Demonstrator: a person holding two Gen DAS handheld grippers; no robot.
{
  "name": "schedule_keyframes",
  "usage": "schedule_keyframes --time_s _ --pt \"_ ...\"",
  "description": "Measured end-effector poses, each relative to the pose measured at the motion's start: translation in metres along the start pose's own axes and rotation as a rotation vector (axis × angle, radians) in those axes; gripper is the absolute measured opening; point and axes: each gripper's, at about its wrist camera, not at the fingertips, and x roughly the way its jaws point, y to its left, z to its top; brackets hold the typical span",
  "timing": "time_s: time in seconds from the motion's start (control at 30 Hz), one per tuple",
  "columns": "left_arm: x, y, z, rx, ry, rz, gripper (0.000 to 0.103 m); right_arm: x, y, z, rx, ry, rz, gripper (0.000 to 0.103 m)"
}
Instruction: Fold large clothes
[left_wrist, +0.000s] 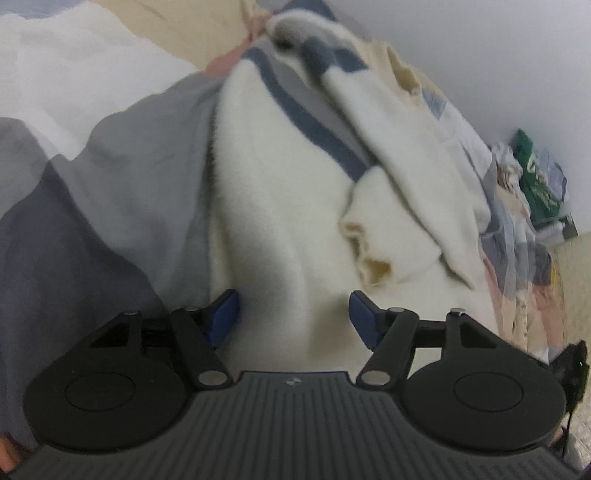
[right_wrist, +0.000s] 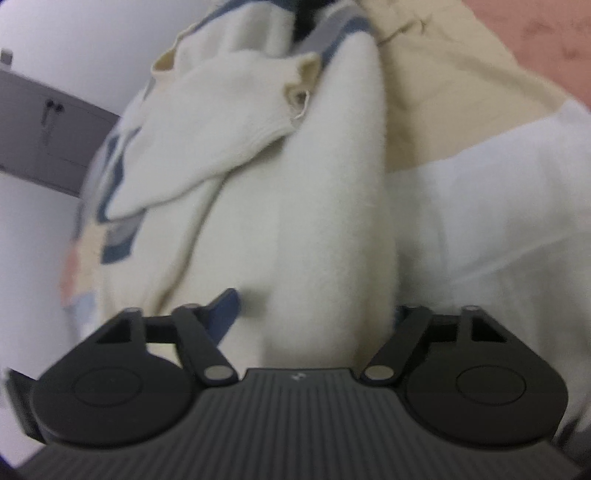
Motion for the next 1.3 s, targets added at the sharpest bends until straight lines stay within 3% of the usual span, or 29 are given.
schedule_keyframes --time_s 0.03,0.07,0.1,0.13,0.17,0.3,0.47,0.6,0.8,0.93,1.03,1.13,1.3 --pt "-0.004 -0.001 -0.005 -0.003 -0.022 0.007 0.057 -0.003 0.005 -0.004 -0.025 -0.009 -0.02 0.047" --pt "-0.006 0.001 -0.007 -0.005 -0.035 0.024 0.041 -0.007 0.007 -0.007 -0.039 -0.019 -0.027 0.032" --pt "-0.01 0.002 -0.009 -0.01 -0.043 0.042 0.032 -0.012 0.009 -0.01 -0.05 -0.035 -0.022 0.03" --pt "-0.013 0.002 -0.012 -0.015 -0.046 0.054 0.014 -0.018 0.009 -0.015 -0.064 -0.061 -0.006 0.025" --pt "-0.021 0.004 -0.013 -0.035 -0.062 0.069 0.01 -0.026 0.011 -0.018 -0.082 -0.099 0.026 0.023" --pt "-0.06 0.016 -0.015 -0.122 -0.148 -0.012 0.008 -0.062 0.011 -0.019 -0.084 -0.192 0.172 0.021" --pt "-0.096 0.024 -0.018 -0.173 -0.203 -0.327 0.008 -0.099 0.004 -0.026 -0.062 -0.234 0.331 0.02" --pt "-0.125 0.028 -0.017 -0.255 -0.209 -0.489 0.008 -0.125 0.018 -0.035 -0.103 -0.25 0.421 0.02" --pt "-0.201 -0.007 -0.005 -0.209 -0.271 -0.641 0.008 -0.195 0.04 -0.031 -0.157 -0.301 0.539 0.02" --pt "-0.243 -0.028 0.008 -0.142 -0.338 -0.695 0.008 -0.243 0.06 -0.019 -0.196 -0.337 0.594 0.021" --pt "-0.254 -0.044 0.025 -0.099 -0.378 -0.677 0.008 -0.261 0.073 -0.001 -0.187 -0.345 0.58 0.021" --pt "-0.242 -0.056 0.049 -0.083 -0.389 -0.639 0.008 -0.255 0.09 0.021 -0.17 -0.34 0.519 0.022" --pt "-0.198 -0.067 0.085 -0.076 -0.376 -0.559 0.008 -0.208 0.09 0.066 -0.064 -0.325 0.446 0.022"
